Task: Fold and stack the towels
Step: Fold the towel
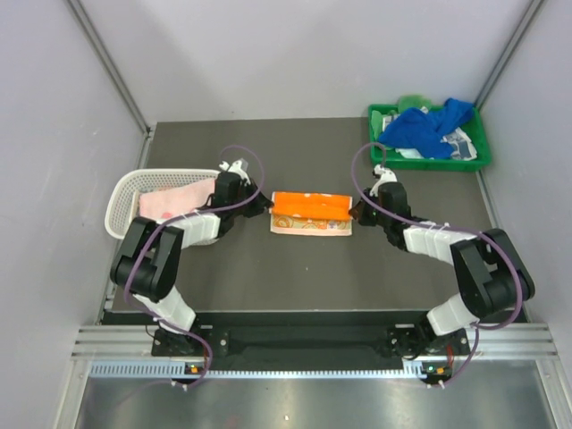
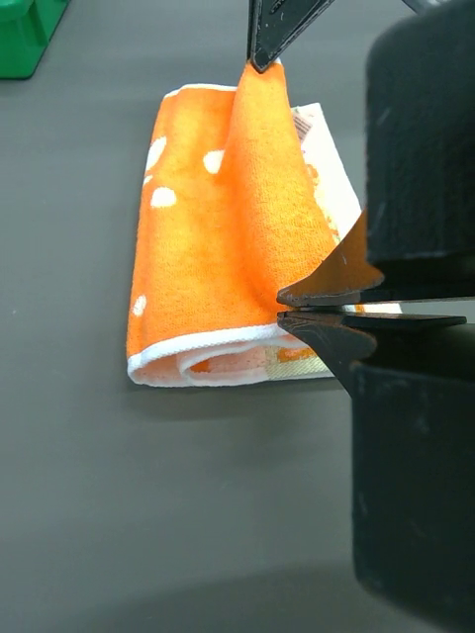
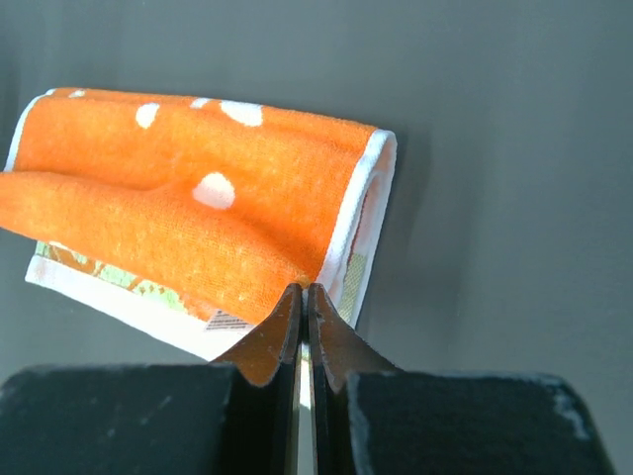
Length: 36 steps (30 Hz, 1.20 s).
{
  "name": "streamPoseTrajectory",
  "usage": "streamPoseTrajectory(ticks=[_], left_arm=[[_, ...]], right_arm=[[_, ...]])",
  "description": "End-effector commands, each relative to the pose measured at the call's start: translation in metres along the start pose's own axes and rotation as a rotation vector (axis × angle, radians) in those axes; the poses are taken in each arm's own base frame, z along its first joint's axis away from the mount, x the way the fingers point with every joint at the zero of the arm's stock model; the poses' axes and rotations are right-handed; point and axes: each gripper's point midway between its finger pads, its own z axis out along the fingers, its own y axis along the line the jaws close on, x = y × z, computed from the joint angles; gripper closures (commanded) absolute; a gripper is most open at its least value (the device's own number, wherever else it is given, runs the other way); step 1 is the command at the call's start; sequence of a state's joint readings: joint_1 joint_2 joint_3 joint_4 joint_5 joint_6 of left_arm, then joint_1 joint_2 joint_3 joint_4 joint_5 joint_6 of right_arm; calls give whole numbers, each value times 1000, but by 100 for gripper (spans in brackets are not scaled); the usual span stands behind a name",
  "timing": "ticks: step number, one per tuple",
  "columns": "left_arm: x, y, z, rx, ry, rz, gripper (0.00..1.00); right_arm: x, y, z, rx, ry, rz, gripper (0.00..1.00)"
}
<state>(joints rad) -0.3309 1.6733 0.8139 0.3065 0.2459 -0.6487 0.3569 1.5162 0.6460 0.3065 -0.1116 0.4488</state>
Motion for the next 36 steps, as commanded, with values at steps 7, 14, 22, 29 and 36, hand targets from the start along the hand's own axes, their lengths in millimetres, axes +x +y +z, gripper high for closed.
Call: streamPoseTrajectory(ticks=[7, 14, 22, 29, 36], left_arm=[[-2, -17, -15, 42, -44, 40, 100], [2, -17, -20, 43, -39, 42, 100], [18, -6, -22, 23, -15, 33, 100], [24, -8, -27, 37, -10, 30, 66], [-7, -18, -47, -50, -34, 68, 67]], right_arm=[[-14, 8, -15, -9, -87, -1, 100], [-8, 13, -18, -26, -83, 5, 100], [14, 11, -18, -25, -54, 8, 100], [20, 9, -25, -21, -52, 23, 69], [-4, 16, -44, 12, -86, 28, 65]])
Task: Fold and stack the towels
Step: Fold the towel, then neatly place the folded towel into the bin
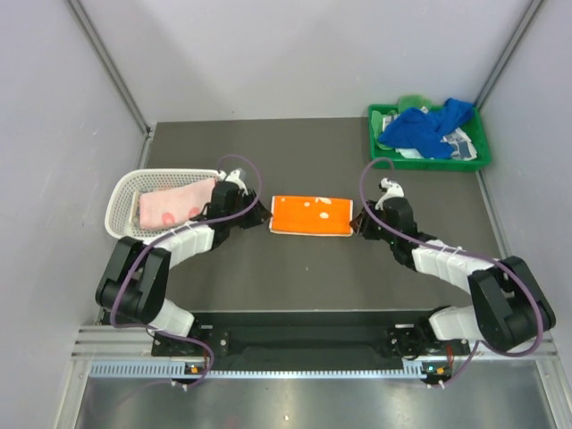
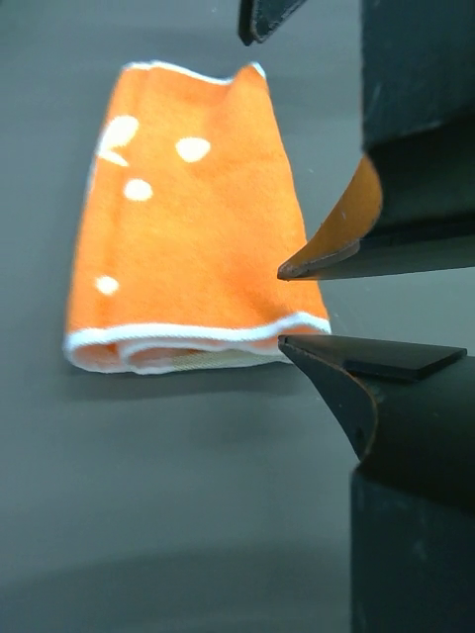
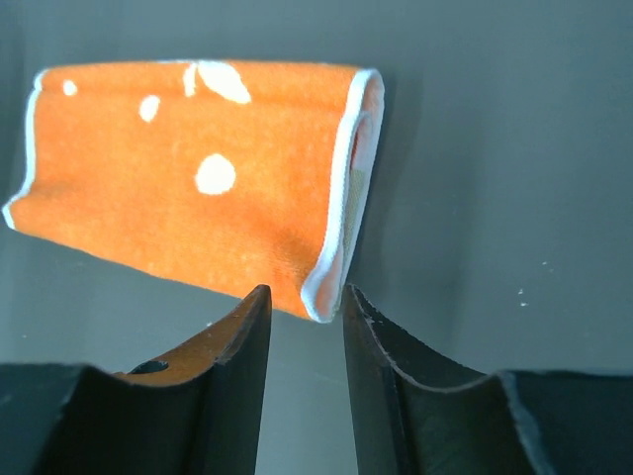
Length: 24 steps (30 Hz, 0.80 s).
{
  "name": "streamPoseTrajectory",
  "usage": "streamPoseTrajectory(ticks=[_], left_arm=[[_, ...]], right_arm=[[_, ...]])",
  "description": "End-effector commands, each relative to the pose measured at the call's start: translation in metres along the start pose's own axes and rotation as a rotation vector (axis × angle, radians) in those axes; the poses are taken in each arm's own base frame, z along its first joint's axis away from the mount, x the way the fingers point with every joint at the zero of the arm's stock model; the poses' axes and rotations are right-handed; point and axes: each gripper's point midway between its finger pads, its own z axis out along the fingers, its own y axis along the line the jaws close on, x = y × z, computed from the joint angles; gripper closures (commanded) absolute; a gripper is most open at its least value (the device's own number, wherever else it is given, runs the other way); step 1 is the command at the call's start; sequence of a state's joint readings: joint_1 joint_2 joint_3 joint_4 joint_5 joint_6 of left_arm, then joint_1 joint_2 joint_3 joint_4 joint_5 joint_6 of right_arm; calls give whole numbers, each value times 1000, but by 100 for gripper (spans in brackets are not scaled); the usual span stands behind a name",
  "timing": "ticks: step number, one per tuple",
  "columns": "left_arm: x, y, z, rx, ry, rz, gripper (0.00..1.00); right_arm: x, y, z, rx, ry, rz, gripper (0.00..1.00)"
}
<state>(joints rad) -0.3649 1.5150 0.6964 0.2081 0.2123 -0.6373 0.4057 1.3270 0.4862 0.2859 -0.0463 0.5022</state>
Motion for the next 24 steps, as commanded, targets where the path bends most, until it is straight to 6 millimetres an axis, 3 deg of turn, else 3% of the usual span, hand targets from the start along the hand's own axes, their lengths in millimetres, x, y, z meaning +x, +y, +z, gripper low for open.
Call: streamPoseTrajectory(ticks=[1, 2, 3, 6, 7, 9, 13, 14, 17, 20, 24], left_arm=[[-41, -23, -17, -16, -82, 56, 67], [-50, -31, -17, -12, -94, 64, 67], [-51, -34, -17, -10, -87, 69, 68], [-48, -42, -5, -9, -48, 81, 71], [-44, -45, -2, 0, -31, 78, 71], [-35, -40, 14, -11, 17, 48, 73], [-10, -26, 37, -22, 96, 6, 76], [6, -18, 43, -29, 144, -7, 77], [26, -3, 51, -56, 186, -37, 78], [36, 7, 53, -80, 208, -46, 78], [30, 3, 50, -70, 191, -37, 75]], right_arm=[[-34, 21, -12, -15, -73, 0, 66], [-34, 17, -13, 18, -69, 1, 67], [-42, 32, -14, -7, -83, -12, 67], [-47, 57, -9, -30, -77, -34, 67], [-41, 58, -1, -22, -50, -39, 67], [-42, 69, 8, -44, -46, -26, 68], [-10, 56, 34, -18, 38, 3, 71], [2, 49, 36, -9, 62, 6, 71], [32, 30, 43, 19, 120, 48, 72], [49, 16, 44, 24, 156, 98, 73], [52, 10, 42, 38, 161, 107, 74]])
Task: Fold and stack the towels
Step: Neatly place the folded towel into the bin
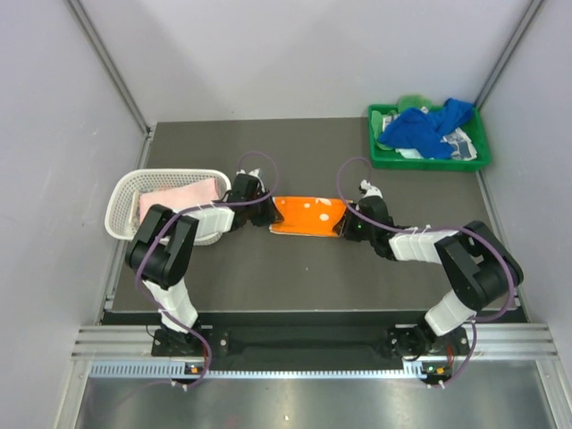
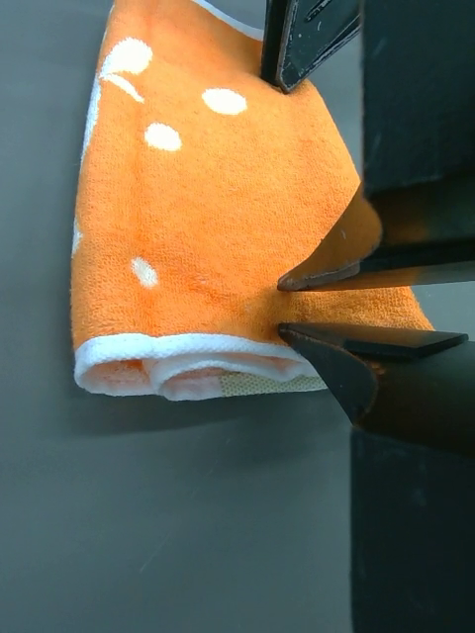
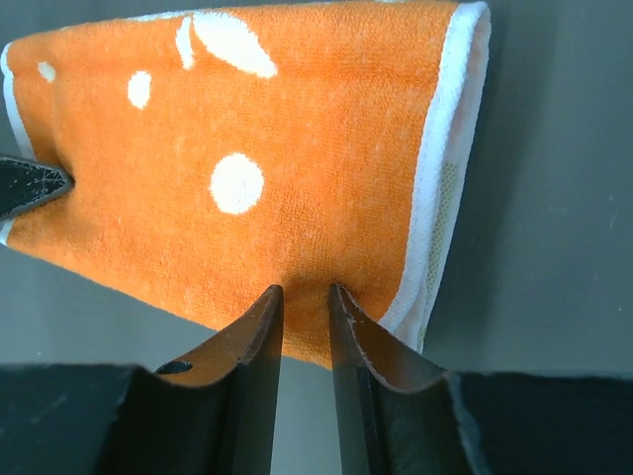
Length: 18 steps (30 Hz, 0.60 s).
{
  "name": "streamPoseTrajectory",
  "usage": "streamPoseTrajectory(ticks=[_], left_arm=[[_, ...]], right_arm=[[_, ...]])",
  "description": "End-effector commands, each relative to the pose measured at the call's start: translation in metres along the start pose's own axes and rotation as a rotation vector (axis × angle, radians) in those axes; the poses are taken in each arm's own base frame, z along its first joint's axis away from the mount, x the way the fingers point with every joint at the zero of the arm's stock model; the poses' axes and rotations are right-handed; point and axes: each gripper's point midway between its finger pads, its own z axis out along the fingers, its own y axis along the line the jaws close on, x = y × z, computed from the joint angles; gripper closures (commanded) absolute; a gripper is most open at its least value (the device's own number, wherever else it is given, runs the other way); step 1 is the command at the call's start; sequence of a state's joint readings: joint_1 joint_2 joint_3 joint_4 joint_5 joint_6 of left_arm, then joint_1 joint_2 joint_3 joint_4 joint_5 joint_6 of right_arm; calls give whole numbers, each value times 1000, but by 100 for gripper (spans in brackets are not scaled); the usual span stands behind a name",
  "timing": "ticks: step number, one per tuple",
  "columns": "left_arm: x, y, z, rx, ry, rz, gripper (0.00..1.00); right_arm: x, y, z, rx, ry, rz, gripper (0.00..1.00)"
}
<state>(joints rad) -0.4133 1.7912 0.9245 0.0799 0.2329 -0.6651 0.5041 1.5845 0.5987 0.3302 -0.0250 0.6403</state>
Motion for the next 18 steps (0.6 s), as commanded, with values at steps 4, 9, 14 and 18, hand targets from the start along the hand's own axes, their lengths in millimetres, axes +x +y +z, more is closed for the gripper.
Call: streamPoseTrajectory(ticks=[4, 9, 14, 18], left_arm=[[-9, -6, -12, -18, -21, 16, 64], [-25, -4, -35, -115, -40, 7, 51], [-28, 12, -42, -232, -46, -12, 39], [-15, 15, -27, -212, 22, -29, 36]], right_arm=[[11, -19, -1, 50, 35, 24, 74], [6, -25, -6, 61, 27, 39, 74], [1, -26, -11, 63, 13, 33, 74], [1, -32, -13, 74, 10, 38, 74]])
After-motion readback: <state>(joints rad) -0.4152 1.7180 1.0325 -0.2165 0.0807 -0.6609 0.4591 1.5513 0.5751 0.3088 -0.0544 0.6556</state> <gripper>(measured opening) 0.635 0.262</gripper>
